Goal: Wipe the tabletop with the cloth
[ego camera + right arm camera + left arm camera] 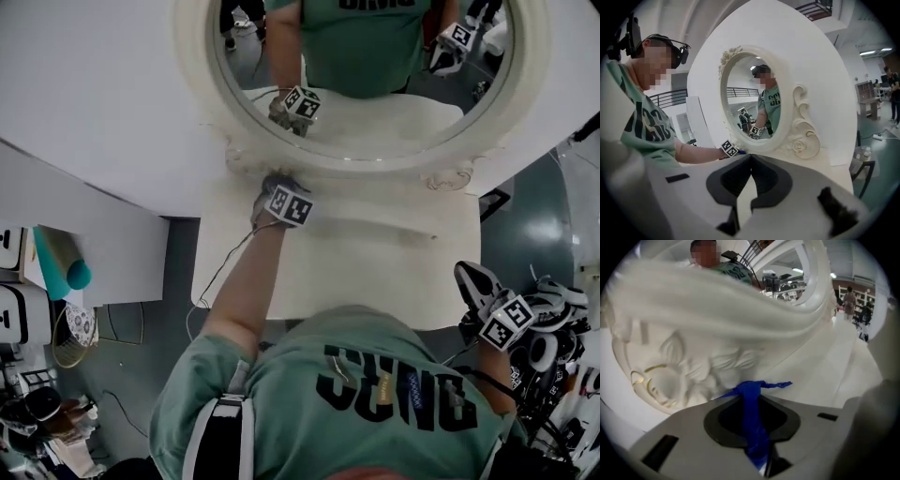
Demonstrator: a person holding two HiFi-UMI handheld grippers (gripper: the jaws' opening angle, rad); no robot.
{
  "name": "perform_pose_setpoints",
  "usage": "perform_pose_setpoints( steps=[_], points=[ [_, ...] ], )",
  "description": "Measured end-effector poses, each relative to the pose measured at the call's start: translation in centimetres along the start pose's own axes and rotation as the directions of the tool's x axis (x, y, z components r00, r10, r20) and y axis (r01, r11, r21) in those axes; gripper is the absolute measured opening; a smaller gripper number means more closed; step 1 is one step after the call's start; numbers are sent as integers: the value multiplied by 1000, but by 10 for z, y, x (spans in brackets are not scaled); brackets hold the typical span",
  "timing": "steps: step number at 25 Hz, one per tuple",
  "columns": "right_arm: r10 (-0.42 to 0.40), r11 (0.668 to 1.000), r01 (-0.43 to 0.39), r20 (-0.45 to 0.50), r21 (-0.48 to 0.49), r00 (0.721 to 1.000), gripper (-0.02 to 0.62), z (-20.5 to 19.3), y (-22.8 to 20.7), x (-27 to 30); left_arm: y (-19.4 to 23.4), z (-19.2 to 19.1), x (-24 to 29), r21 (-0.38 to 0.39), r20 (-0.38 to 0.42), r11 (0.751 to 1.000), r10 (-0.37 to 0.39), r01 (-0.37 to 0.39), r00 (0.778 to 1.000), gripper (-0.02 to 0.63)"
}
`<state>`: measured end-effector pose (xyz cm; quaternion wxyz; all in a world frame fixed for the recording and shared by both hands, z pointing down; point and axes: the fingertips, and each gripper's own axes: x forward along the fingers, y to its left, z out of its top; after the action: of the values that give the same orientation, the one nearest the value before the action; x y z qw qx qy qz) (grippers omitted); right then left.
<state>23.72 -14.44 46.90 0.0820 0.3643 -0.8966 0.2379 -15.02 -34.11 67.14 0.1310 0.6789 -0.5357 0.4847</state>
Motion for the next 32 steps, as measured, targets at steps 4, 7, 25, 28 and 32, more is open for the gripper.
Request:
perform_pose_setpoints(
  steps=[4,7,25,28,32],
  points=[
    [-4,1000,4,-19,25,1000,12,-8,-66,-66,-85,55,-1,9,1,1000,0,0,1000,83],
    [-45,996,46,-9,71,999,12,-22,-117,-122,-174,116,-2,66,29,997,-43,41,999,83],
    [-206,968,205,-6,145,978,12,-52,-125,-181,-471,261,-66,434,206,809,-517,396,831,83],
    [-131,987,132,-16,93,991,12,-34,-83,-104,-344,207,-74,295,283,867,-480,401,831,83],
    [30,1000,-30,-54,9,998,12,-3,-3,13,-111,73,-52,67,265,973,-231,221,936,83]
  ],
)
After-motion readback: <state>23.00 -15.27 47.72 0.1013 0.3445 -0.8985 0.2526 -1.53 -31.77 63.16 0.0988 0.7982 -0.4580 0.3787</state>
